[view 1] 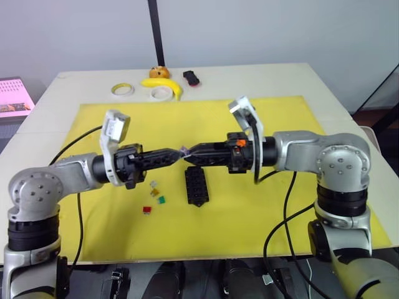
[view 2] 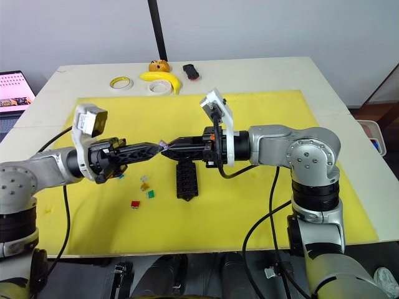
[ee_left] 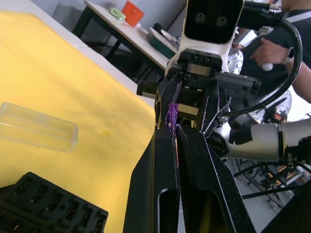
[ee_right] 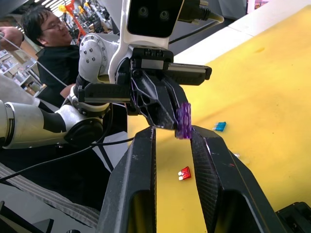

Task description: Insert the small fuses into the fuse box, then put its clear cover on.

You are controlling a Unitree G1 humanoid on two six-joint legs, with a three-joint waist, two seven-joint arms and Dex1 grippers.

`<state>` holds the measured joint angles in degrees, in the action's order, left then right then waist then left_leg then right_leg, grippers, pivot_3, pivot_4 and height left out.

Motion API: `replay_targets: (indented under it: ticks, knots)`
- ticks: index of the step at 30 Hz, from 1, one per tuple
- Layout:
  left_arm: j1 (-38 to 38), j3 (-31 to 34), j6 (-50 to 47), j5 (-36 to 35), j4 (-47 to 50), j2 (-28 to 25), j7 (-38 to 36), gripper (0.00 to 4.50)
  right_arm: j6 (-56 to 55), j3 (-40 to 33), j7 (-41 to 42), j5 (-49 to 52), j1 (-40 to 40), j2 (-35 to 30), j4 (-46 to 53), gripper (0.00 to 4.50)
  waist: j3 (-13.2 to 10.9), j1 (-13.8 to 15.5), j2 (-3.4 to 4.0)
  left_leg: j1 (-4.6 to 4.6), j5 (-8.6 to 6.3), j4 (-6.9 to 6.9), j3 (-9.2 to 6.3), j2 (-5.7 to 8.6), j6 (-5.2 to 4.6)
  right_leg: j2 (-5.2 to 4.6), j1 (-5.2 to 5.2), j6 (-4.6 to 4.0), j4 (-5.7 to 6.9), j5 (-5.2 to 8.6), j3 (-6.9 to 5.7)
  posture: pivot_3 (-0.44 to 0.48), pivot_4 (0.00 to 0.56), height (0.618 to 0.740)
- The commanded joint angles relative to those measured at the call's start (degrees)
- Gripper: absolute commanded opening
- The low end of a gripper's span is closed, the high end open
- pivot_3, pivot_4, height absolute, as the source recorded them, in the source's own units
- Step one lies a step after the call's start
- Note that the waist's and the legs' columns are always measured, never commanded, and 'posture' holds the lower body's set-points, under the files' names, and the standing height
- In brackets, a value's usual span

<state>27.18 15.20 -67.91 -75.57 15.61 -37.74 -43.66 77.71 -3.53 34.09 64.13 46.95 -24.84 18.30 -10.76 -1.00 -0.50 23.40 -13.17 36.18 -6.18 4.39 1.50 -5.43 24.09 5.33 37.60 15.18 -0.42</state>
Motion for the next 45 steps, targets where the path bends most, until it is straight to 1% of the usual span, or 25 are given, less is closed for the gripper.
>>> replay_targets:
  ticks: [1, 11, 13, 14, 15, 23, 25, 26, 27, 29, 32, 33, 34, 35, 36, 39, 41, 43, 45]
  knots:
    - [0.05, 0.21, 1.39, -0.23, 1.02, -0.72, -0.40, 0.00, -0.95, -0.53, -0.04, 1.58, 1.60, 0.10, 0.80, 1.05, 0.00, 0.01, 0.00, 0.00, 0.00, 0.00, 0.00, 0.00, 0.00, 0.00, 0.00, 0.00, 0.00, 0.00, 0.00, 0.000, 0.150, 0.740]
    - [-0.11, -0.53, 2.05, 0.01, 1.01, -0.94, -0.40, 0.00, -0.68, -0.55, -0.05, 2.45, 1.46, 0.22, 0.96, 1.05, 0.00, 0.02, 0.00, 0.00, 0.00, 0.00, 0.00, 0.00, 0.00, 0.00, 0.00, 0.00, 0.00, 0.00, 0.00, 0.000, 0.150, 0.740]
    - [-0.25, -0.72, 2.22, 0.22, 1.06, -1.00, -0.48, 0.00, -0.68, -0.40, 0.10, 2.35, 1.53, 0.11, 0.88, 0.61, 0.00, 0.02, 0.00, 0.00, 0.00, 0.00, 0.00, 0.00, 0.00, 0.00, 0.00, 0.00, 0.00, 0.00, 0.00, 0.000, 0.150, 0.740]
    - [-0.34, -0.86, 2.28, 0.38, 1.12, -1.01, -0.56, 0.00, -0.72, -0.32, 0.24, 2.27, 1.58, 0.01, 0.78, 0.28, 0.00, 0.02, 0.00, 0.00, 0.00, 0.00, 0.00, 0.00, 0.00, 0.00, 0.00, 0.00, 0.00, 0.00, 0.00, 0.000, 0.150, 0.740]
    - [-0.45, -0.87, 2.30, 0.30, 1.21, -1.02, -0.50, 0.00, -0.74, -0.27, 0.25, 2.26, 1.60, -0.05, 0.77, 0.05, 0.00, 0.01, 0.00, 0.00, 0.00, 0.00, 0.00, 0.00, 0.00, 0.00, 0.00, 0.00, 0.00, 0.00, 0.00, 0.000, 0.150, 0.740]
    - [-1.10, -1.05, 2.94, 0.54, 1.53, -1.57, -0.93, 0.00, -0.97, 0.19, 0.59, 2.06, 1.67, -0.82, 1.08, 0.05, 0.00, 0.04, 0.00, 0.00, 0.00, -0.01, 0.00, 0.00, 0.00, 0.00, 0.01, 0.00, 0.00, 0.00, 0.01, 0.000, 0.150, 0.740]
    - [-0.91, -1.47, 3.66, 2.11, 2.14, -2.21, -1.32, 0.00, -0.95, 0.68, 0.89, 1.82, 1.82, -1.41, 1.80, 0.05, 0.00, 0.04, 0.00, 0.00, 0.00, -0.01, 0.00, 0.00, 0.00, -0.01, 0.00, 0.00, -0.01, 0.00, 0.00, 0.000, 0.150, 0.740]
    - [-0.81, -1.84, 4.70, 4.11, 2.60, -2.89, -1.56, 0.00, -1.05, 1.21, 1.29, 1.40, 2.01, -1.94, 2.28, 0.05, 0.00, 0.04, 0.00, 0.00, 0.00, -0.01, 0.00, 0.00, 0.00, 0.00, 0.00, 0.00, -0.01, 0.00, 0.00, 0.000, 0.150, 0.740]
    - [-0.78, -2.27, 5.26, 5.82, 2.93, -4.00, -2.20, 0.31, -1.28, 1.95, 1.95, 0.75, 2.26, -2.76, 2.77, 0.01, -0.01, 0.03, -0.01, 0.00, 0.00, -0.01, 0.00, 0.00, 0.00, 0.00, 0.01, 0.00, -0.01, 0.00, 0.00, 0.000, 0.150, 0.740]
    - [-1.55, -3.64, 6.72, 9.63, 4.54, -8.10, -5.84, 1.00, -2.54, 4.45, 4.49, -1.72, 2.83, -5.79, 3.88, 0.00, -0.02, -0.09, -0.01, 0.00, 0.00, -0.03, 0.02, 0.00, 0.00, -0.01, 0.02, 0.00, -0.01, 0.00, 0.01, 0.000, 0.150, 0.740]
    - [-3.92, -6.19, 11.92, 17.86, 6.69, -16.29, -12.90, 2.58, -8.97, 11.90, 11.64, -9.95, 3.27, -13.05, 6.18, 0.00, -0.03, -0.12, -0.01, 0.02, 0.00, -0.10, 0.07, -0.02, 0.00, 0.07, 0.10, -0.01, -0.02, 0.01, 0.04, 0.000, 0.150, 0.740]
    - [-4.73, -7.19, 13.89, 20.48, 7.31, -18.50, -14.91, 3.04, -11.39, 13.82, 14.05, -12.40, 3.12, -15.07, 6.56, 0.00, -0.03, -0.15, -0.01, 0.02, 0.00, -0.10, 0.09, -0.04, 0.00, 0.13, 0.12, -0.01, -0.03, 0.01, 0.04, 0.000, 0.150, 0.740]
    - [-5.99, -8.35, 16.88, 23.96, 7.80, -21.08, -17.24, 3.64, -13.50, 15.82, 16.15, -14.65, 3.17, -16.64, 6.49, 0.00, -0.04, -0.06, 0.00, 0.03, -0.01, -0.12, 0.13, -0.05, -0.01, 0.16, 0.13, -0.01, -0.08, 0.01, 0.06, 0.000, 0.150, 0.740]
    - [-7.06, -9.08, 19.24, 26.49, 8.02, -23.04, -19.22, 4.15, -15.14, 17.61, 17.71, -16.63, 3.39, -17.77, 6.17, 0.00, -0.04, -0.02, 0.00, 0.03, -0.01, -0.13, 0.16, -0.05, -0.01, 0.17, 0.12, -0.01, -0.10, 0.01, 0.06, 0.000, 0.150, 0.740]
    - [-7.70, -9.62, 20.88, 28.15, 8.12, -24.27, -20.63, 4.48, -16.76, 19.20, 19.20, -18.61, 3.59, -18.76, 5.83, 0.00, -0.04, -0.04, 0.00, 0.03, -0.01, -0.14, 0.18, -0.07, -0.01, 0.17, 0.13, -0.01, -0.13, 0.01, 0.07, 0.000, 0.150, 0.740]
    - [-10.17, -13.18, 28.55, 36.12, 8.64, -26.83, -23.97, 4.48, -23.41, 24.51, 23.84, -25.84, 4.08, -20.86, 5.51, 0.00, -0.05, 0.09, 0.00, 0.05, -0.01, -0.14, 0.21, -0.11, -0.01, 0.06, 0.13, -0.01, -0.20, 0.02, 0.11, 0.000, 0.150, 0.740]
    - [-12.78, -15.84, 33.73, 40.76, 9.78, -26.92, -25.47, 4.48, -28.53, 29.16, 27.05, -31.89, 4.25, -22.28, 5.80, 0.00, -0.05, 0.06, 0.00, 0.05, -0.01, -0.17, 0.23, -0.12, -0.02, 0.06, 0.13, -0.01, -0.26, 0.02, 0.11, 0.000, 0.150, 0.740]
    - [-13.64, -16.82, 36.06, 42.54, 10.15, -25.74, -25.51, 4.48, -31.62, 31.96, 29.00, -35.92, 4.34, -22.72, 5.68, 0.00, -0.05, 0.11, -0.01, 0.07, -0.03, -0.19, 0.25, -0.12, -0.04, 0.03, 0.13, -0.01, -0.32, 0.01, 0.12, 0.000, 0.150, 0.740]
    - [-14.56, -15.47, 37.59, 42.57, 9.52, -25.43, -26.49, 4.48, -30.91, 33.73, 28.86, -38.09, 5.68, -21.20, 5.31, 0.00, -0.07, 0.13, -0.03, 0.13, -0.04, -0.18, 0.24, -0.13, -0.05, 0.03, 0.18, 0.00, -0.34, 0.01, 0.11, 0.000, 0.150, 0.740]
